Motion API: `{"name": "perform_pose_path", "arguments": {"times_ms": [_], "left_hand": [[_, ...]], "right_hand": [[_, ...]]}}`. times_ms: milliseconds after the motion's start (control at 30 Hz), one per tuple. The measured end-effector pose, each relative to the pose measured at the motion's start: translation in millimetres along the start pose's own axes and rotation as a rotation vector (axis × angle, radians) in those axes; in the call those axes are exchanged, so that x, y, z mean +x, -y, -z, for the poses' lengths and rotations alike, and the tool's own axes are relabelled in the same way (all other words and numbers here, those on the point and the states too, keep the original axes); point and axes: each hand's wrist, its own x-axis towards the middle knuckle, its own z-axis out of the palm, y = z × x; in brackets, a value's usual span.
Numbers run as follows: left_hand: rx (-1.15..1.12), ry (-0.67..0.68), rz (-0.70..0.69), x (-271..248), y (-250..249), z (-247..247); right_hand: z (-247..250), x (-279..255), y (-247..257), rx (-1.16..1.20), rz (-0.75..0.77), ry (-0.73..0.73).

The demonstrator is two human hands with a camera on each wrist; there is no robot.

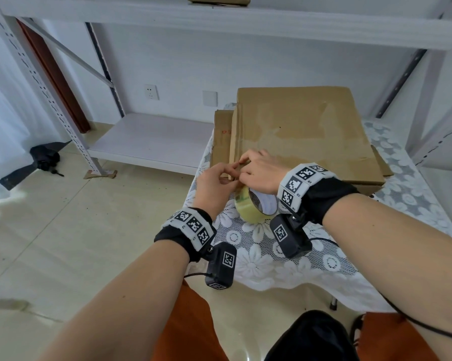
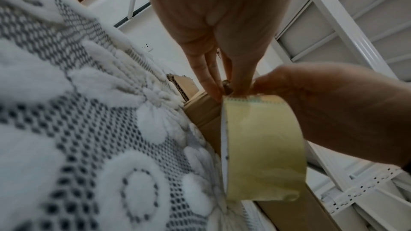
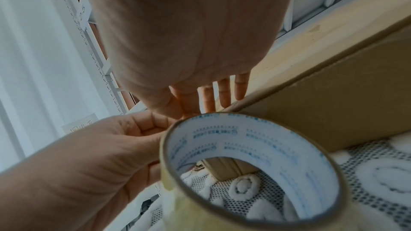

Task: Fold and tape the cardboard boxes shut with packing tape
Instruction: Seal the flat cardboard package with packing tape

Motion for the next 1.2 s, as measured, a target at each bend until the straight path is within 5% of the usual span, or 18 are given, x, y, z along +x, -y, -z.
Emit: {"name": "perform_pose_path", "arguments": {"times_ms": [500,700,767,867,967,1200], "left_hand": [[-0.015,-0.039,-0.018,-4.0,-1.4,-4.6],[-0.044,-0.082,-0.012,-10.5,-2.3,-8.1],[-0.055,-0.084,0.003,-10.2,-3.2,-9.0],[-0.081,-0.112,0.011,-8.7,-4.4,-9.4],[-0.089,-0.12,0.023,-9.2,-3.6,-10.1],[-0.056,-0.073,-0.016,-10.0,-1.8,-8.1]], "right_hand": [[-13.8,-9.8,2.4,0.451,0.063,-0.031],[-9.4,-20.5,-5.2,0.637,0.035,-0.269],[-8.0,-26.5,-7.6,0.591,0.064,-0.244],[-15.1,-36.3,-5.4,0.201,0.134,-0.053],[-23.0,-41.0,-8.7,-0.085,0.177,-0.027],[-16.4,-44.3,-16.5,0.091,0.169,-0.061]]}}
